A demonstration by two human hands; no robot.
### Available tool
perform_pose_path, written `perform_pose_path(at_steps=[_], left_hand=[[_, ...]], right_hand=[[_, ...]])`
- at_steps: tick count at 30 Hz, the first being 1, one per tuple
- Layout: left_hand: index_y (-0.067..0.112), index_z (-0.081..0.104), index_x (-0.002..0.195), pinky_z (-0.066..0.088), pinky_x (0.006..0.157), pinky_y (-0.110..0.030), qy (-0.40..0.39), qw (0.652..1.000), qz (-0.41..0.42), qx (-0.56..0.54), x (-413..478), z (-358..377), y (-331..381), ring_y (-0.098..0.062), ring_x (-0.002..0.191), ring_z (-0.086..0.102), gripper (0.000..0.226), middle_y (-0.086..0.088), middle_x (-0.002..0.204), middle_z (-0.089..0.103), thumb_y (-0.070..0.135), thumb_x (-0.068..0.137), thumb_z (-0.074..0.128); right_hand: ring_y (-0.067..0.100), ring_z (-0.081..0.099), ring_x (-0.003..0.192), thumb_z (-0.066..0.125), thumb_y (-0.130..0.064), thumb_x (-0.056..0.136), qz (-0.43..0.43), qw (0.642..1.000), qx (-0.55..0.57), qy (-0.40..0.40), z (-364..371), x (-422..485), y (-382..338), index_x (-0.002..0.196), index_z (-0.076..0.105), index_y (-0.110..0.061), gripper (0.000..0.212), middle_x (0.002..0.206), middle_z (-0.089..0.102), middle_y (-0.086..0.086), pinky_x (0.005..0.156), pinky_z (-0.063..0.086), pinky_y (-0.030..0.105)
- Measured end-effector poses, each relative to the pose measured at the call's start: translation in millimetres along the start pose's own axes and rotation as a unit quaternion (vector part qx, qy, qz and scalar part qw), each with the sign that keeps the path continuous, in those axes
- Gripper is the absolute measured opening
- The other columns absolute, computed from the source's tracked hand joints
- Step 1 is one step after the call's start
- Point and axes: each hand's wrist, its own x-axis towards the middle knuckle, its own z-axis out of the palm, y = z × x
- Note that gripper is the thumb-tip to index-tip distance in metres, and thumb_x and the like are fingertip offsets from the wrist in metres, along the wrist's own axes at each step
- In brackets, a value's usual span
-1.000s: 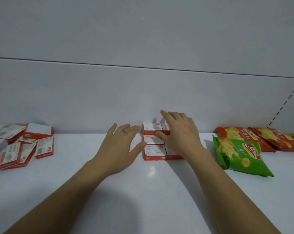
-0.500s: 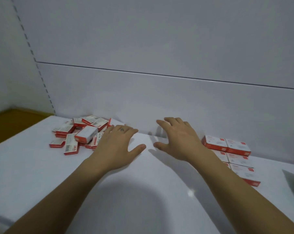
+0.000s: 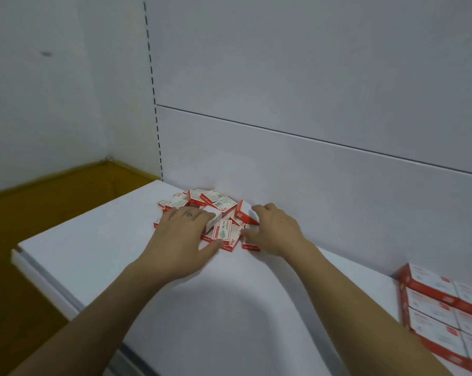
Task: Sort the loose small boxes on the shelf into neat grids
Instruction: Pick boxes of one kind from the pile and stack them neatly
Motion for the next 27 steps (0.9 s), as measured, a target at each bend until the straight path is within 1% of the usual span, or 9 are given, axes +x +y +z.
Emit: perform_pose_path(at_steps=[3, 4, 7, 9, 12, 16, 18, 22, 27], left_hand=[[0.034, 0.032, 0.143, 0.018, 0.117, -0.042, -0.008, 1.0, -0.018, 0.008, 2.0, -2.2, -6.1, -0.015, 0.139, 0.026, 0.064, 0.008, 0.15, 0.034, 0.064, 0.087, 0.041], [0.035, 0.032, 0.143, 0.017, 0.116, -0.041, -0.008, 1.0, -0.02, 0.009, 2.6, -2.2, -7.8, -0.015, 0.139, 0.025, 0.063, 0.008, 0.151, 0.033, 0.064, 0.087, 0.041], [0.036, 0.033, 0.141, 0.016, 0.115, -0.041, -0.003, 1.0, -0.023, 0.004, 3.2, -1.7, -11.5, -0.014, 0.139, 0.025, 0.061, 0.009, 0.15, 0.034, 0.064, 0.088, 0.041], [0.036, 0.033, 0.141, 0.015, 0.115, -0.04, -0.004, 1.0, -0.026, 0.006, 3.3, -2.2, -13.6, -0.014, 0.138, 0.025, 0.06, 0.01, 0.15, 0.034, 0.064, 0.088, 0.04], [0.036, 0.034, 0.14, 0.015, 0.115, -0.042, -0.014, 0.999, -0.027, 0.015, 4.7, -2.6, -15.0, -0.014, 0.139, 0.024, 0.058, 0.01, 0.15, 0.033, 0.063, 0.089, 0.039], [0.036, 0.039, 0.137, 0.016, 0.116, -0.043, -0.029, 0.999, -0.012, 0.01, 5.9, 0.7, -12.7, -0.014, 0.138, 0.026, 0.053, 0.011, 0.148, 0.036, 0.06, 0.09, 0.039], [0.037, 0.04, 0.137, 0.017, 0.116, -0.044, -0.028, 1.0, -0.005, 0.003, 6.9, 2.1, -9.4, -0.013, 0.137, 0.027, 0.052, 0.011, 0.147, 0.038, 0.06, 0.09, 0.039], [0.036, 0.04, 0.137, 0.016, 0.116, -0.042, -0.012, 1.0, 0.01, -0.008, 13.1, 3.8, 2.8, -0.012, 0.137, 0.027, 0.052, 0.011, 0.147, 0.038, 0.059, 0.091, 0.04], [0.037, 0.041, 0.136, 0.018, 0.113, -0.04, 0.019, 0.998, 0.05, -0.023, 19.5, 8.6, 18.9, -0.014, 0.134, 0.031, 0.052, 0.01, 0.144, 0.043, 0.058, 0.089, 0.044]], right_hand=[[0.026, 0.054, 0.114, 0.056, -0.057, 0.086, 0.021, 0.999, 0.024, -0.037, 3.6, 17.4, -10.2, 0.146, 0.021, -0.025, 0.077, 0.133, 0.043, 0.007, 0.084, 0.045, 0.037], [0.027, 0.054, 0.113, 0.054, -0.058, 0.086, 0.028, 0.998, 0.023, -0.042, 5.3, 21.9, -12.7, 0.146, 0.02, -0.025, 0.076, 0.131, 0.044, 0.008, 0.084, 0.046, 0.037], [0.028, 0.056, 0.105, 0.042, -0.057, 0.092, 0.057, 0.997, 0.041, -0.026, 12.4, 32.5, -20.2, 0.14, 0.032, -0.025, 0.059, 0.122, 0.045, 0.009, 0.081, 0.046, 0.037], [0.028, 0.057, 0.099, 0.037, -0.053, 0.096, 0.074, 0.996, 0.049, 0.004, 16.7, 36.6, -26.1, 0.133, 0.041, -0.022, 0.049, 0.118, 0.045, 0.01, 0.074, 0.042, 0.034], [0.028, 0.057, 0.091, 0.038, -0.047, 0.098, 0.078, 0.995, 0.041, 0.056, 20.1, 38.9, -30.7, 0.126, 0.047, -0.019, 0.041, 0.114, 0.047, 0.01, 0.068, 0.038, 0.031], [0.022, 0.053, 0.079, 0.041, -0.046, 0.096, 0.091, 0.99, 0.066, 0.081, 20.9, 39.5, -27.7, 0.124, 0.055, -0.023, 0.039, 0.112, 0.05, 0.006, 0.064, 0.039, 0.029], [0.021, 0.055, 0.082, 0.045, -0.047, 0.094, 0.093, 0.987, 0.104, 0.082, 20.4, 37.7, -26.5, 0.124, 0.058, -0.025, 0.04, 0.112, 0.05, 0.005, 0.067, 0.042, 0.029], [0.022, 0.058, 0.1, 0.056, -0.046, 0.086, 0.074, 0.976, 0.181, 0.094, 19.9, 27.7, -20.9, 0.128, 0.055, -0.023, 0.048, 0.117, 0.048, 0.003, 0.081, 0.046, 0.031], [0.013, 0.055, 0.101, 0.069, -0.044, 0.079, 0.023, 0.966, 0.226, 0.127, 8.1, 0.7, -2.9, 0.121, 0.057, -0.024, 0.048, 0.118, 0.045, -0.005, 0.083, 0.045, 0.023]])
